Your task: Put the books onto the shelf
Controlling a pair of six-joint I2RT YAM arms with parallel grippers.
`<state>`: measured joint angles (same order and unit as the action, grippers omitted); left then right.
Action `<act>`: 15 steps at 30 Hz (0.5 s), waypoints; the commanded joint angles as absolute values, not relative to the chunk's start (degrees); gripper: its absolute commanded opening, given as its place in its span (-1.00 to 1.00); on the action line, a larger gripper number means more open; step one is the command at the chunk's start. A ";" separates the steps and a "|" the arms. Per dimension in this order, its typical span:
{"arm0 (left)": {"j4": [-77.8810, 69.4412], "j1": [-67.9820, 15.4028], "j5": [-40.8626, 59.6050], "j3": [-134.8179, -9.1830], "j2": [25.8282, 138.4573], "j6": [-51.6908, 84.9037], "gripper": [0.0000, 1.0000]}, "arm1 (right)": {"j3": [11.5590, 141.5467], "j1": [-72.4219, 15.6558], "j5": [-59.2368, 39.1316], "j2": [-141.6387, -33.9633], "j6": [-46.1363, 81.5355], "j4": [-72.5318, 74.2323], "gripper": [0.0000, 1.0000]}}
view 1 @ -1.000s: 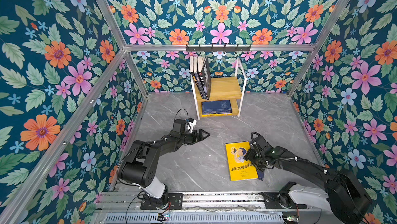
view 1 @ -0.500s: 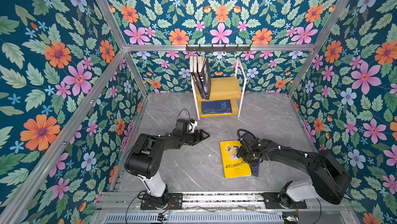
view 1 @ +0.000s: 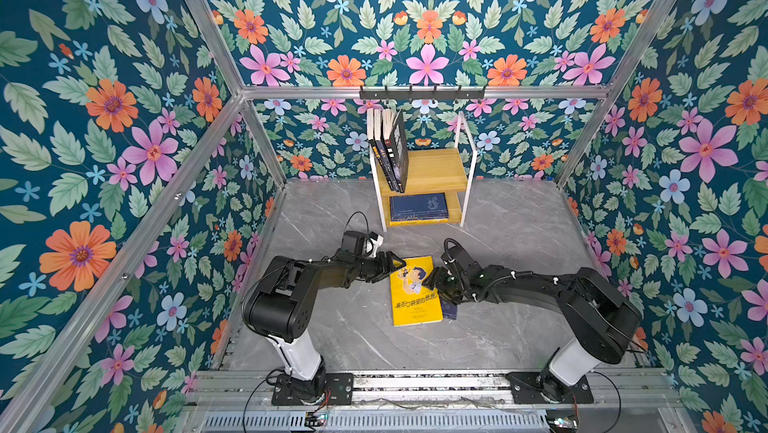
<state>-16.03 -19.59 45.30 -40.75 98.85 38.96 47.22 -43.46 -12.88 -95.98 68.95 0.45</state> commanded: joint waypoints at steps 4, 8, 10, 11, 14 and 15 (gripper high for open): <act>-16.86 -19.62 47.48 -40.78 96.53 39.20 0.40 | 47.84 -43.82 -14.15 -97.44 69.36 -4.94 0.29; -16.37 -19.34 47.54 -41.24 94.51 38.86 0.12 | 48.45 -43.77 -13.39 -96.92 68.49 -5.54 0.29; -16.63 -19.34 48.32 -41.22 92.95 39.33 -0.06 | 49.40 -43.78 -12.62 -96.43 67.31 -6.94 0.29; -17.10 -19.38 48.59 -40.81 91.92 39.05 -0.15 | 49.71 -43.77 -12.73 -96.25 66.86 -6.70 0.29; -17.40 -19.10 47.99 -40.29 89.56 38.26 -0.57 | 50.70 -43.77 -12.69 -95.57 65.02 -6.65 0.31; -17.40 -18.78 48.33 -40.30 89.11 38.23 -0.73 | 51.03 -43.77 -12.47 -95.58 64.55 -7.06 0.32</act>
<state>-15.75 -19.20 46.85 -40.32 90.24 38.65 50.22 -43.72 -14.02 -95.98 66.52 -3.27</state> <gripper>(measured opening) 0.183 0.659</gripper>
